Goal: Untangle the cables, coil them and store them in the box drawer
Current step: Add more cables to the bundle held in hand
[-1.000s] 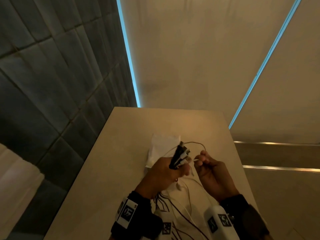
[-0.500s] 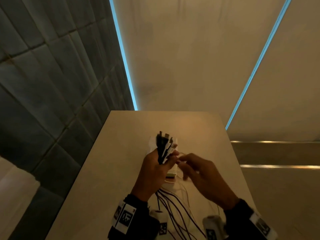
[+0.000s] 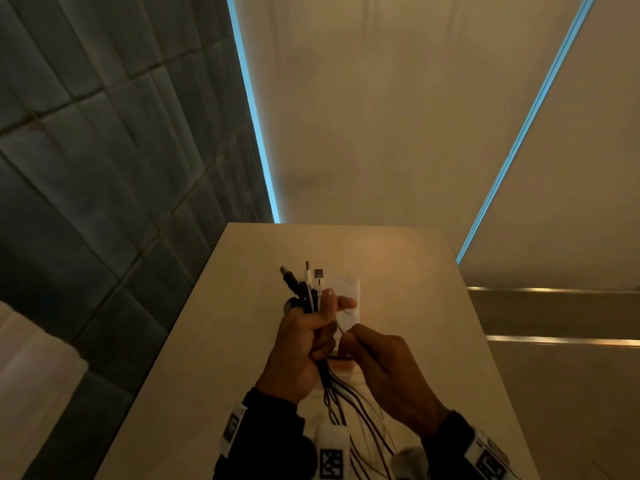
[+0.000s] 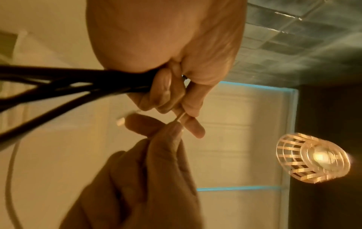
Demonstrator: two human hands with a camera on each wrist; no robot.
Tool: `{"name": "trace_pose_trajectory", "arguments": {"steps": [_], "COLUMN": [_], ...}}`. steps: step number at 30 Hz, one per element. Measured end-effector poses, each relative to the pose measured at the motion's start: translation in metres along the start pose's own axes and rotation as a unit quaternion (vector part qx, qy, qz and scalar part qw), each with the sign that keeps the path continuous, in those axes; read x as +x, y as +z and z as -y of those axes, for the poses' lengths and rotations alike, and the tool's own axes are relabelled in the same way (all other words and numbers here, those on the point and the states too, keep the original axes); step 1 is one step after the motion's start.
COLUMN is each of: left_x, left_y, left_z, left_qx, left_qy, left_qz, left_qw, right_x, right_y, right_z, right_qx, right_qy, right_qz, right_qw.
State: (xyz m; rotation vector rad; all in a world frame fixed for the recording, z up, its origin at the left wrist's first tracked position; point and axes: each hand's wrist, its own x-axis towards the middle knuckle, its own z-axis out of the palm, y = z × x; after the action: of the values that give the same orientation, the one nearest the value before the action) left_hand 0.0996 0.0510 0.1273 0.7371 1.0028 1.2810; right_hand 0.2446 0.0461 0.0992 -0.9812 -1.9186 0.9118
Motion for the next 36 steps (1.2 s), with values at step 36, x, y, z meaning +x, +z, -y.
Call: {"name": "trace_pose_trajectory", "arguments": {"steps": [36], "left_x": [-0.008], "left_y": [-0.010], "left_z": [-0.023], "left_qx": [0.022], "left_qy": [-0.033], "left_qz": [-0.082], "left_qw": [0.996], "right_x": [-0.012], "right_y": [-0.024], "right_z": [-0.058], "right_qx": [0.119], "right_qy": [0.306], "right_qz": [0.031], "right_qw": [0.944]}}
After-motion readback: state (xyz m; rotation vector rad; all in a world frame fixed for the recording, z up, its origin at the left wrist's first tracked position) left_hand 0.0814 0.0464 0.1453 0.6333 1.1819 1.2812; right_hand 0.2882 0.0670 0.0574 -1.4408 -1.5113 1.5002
